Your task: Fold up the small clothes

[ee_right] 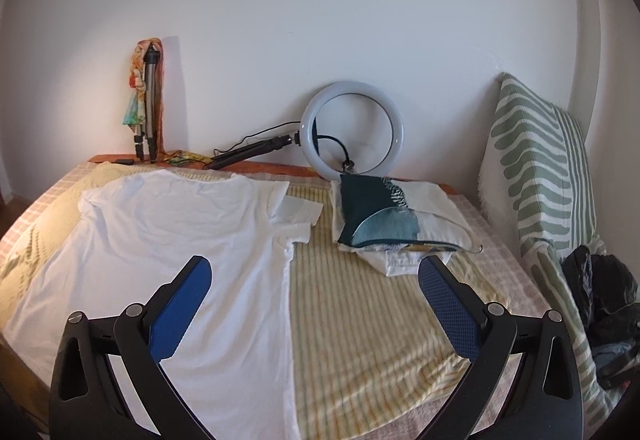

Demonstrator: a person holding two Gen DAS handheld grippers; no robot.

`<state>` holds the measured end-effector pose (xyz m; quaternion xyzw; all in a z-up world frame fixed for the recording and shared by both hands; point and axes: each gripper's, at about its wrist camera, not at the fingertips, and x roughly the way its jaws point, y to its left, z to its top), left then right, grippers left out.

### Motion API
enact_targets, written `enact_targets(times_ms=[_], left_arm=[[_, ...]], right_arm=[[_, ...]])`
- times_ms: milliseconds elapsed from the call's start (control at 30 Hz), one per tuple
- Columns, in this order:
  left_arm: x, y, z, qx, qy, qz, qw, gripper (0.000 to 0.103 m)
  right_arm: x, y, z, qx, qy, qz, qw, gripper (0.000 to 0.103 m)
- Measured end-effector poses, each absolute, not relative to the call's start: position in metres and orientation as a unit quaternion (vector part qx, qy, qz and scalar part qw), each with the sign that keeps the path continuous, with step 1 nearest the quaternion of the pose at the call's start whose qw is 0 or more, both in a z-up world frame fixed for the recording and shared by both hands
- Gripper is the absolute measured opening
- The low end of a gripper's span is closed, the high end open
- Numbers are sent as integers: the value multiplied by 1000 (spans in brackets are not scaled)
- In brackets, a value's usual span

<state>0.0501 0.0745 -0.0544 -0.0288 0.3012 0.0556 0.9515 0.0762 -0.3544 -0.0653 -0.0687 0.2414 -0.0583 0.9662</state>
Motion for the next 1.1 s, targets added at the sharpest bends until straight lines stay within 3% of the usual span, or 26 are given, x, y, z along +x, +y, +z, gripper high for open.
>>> enact_targets(times_ms=[300, 400, 467, 800, 1100], left_arm=[[54, 95, -72, -41, 319, 45, 946, 103], [56, 102, -83, -59, 334, 33, 940, 98], [56, 108, -91, -72, 346, 25, 935, 95], [57, 129, -142, -122, 424, -38, 897, 51], [48, 132, -178, -143, 456, -57, 877, 48]], right_arm=[[111, -351, -49, -102, 242, -52, 964, 103], [117, -335, -45, -101, 250, -20, 963, 103], [122, -319, -41, -99, 256, 11, 961, 103], [153, -220, -22, -68, 309, 171, 933, 102], [200, -131, -22, -69, 348, 235, 905, 91]])
